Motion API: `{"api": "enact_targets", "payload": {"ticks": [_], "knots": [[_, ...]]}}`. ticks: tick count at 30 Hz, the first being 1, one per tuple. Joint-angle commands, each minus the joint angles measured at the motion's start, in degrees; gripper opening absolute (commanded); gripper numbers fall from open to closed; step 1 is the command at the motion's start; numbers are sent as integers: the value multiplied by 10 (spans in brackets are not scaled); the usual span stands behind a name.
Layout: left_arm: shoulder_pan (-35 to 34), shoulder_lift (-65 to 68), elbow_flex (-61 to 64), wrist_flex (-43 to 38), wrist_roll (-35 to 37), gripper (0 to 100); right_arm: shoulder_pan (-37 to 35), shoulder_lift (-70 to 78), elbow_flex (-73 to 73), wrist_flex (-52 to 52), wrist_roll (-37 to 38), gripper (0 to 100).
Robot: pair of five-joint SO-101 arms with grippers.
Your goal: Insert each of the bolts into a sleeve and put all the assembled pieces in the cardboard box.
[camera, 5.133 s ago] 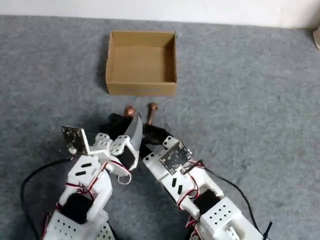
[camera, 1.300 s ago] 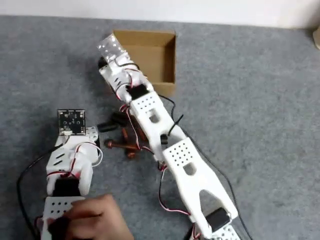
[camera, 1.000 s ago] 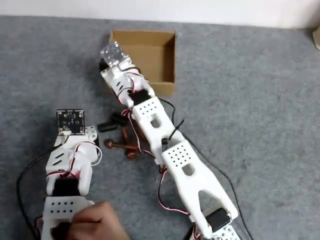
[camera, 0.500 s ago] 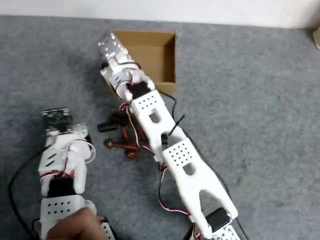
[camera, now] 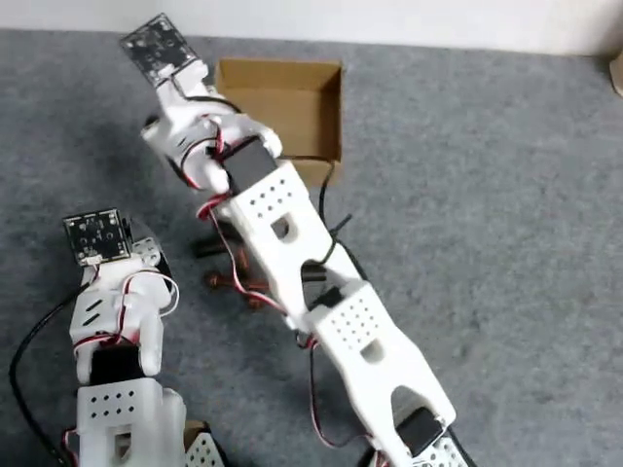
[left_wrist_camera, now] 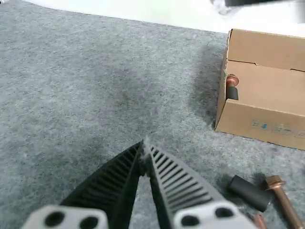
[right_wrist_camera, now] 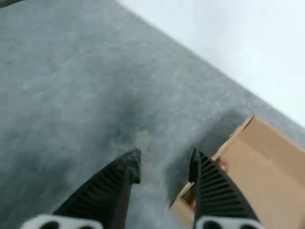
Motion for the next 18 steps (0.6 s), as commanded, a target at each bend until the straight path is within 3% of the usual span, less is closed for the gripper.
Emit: {"api": "enact_targets", "payload": {"ticks": [1, 5, 13, 18], "knots": [[-7, 1, -34, -11, 5, 11, -19, -112, -13, 134, -6, 151], [4, 1, -33, -9, 4, 11, -7, -193, -13, 245, -6, 151], [105, 1, -34, 16, -82, 11, 57, -394, 55, 255, -8, 151], [107, 1, -34, 16, -85, 11, 86, -539, 283, 254, -6, 151]]}}
